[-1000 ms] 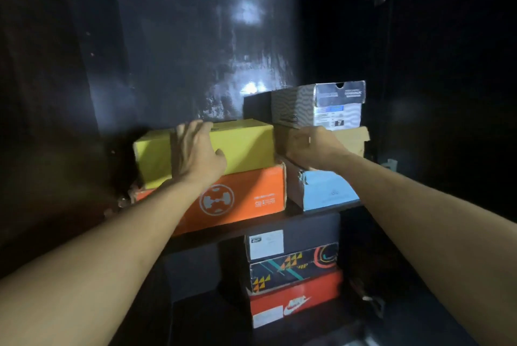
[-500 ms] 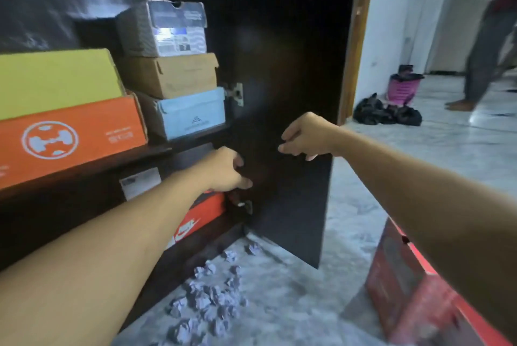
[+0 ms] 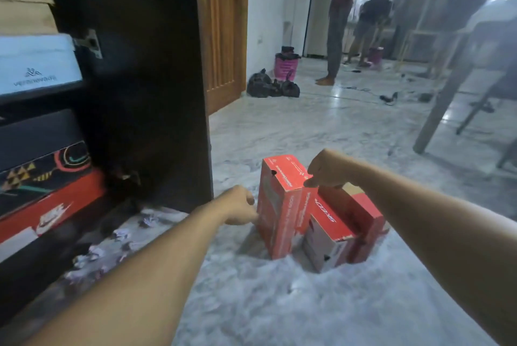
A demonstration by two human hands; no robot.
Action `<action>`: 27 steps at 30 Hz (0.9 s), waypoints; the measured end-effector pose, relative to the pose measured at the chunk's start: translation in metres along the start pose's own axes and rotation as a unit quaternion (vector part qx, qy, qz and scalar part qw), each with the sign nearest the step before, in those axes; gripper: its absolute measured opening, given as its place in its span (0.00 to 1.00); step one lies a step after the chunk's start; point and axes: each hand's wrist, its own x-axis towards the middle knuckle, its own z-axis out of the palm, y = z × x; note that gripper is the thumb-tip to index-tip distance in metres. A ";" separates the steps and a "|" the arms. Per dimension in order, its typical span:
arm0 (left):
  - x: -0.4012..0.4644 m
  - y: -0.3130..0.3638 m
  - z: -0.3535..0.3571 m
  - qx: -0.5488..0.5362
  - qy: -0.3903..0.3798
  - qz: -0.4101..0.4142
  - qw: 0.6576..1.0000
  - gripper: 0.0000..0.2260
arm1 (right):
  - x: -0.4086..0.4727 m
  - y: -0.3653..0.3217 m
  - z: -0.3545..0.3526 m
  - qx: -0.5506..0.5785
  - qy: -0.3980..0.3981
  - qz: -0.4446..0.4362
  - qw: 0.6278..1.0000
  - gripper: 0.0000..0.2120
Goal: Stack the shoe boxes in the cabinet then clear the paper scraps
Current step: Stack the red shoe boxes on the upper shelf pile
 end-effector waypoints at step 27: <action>0.118 -0.101 0.129 -0.371 0.045 -0.247 0.894 0.13 | 0.130 0.015 0.105 0.286 0.130 0.115 0.942 0.36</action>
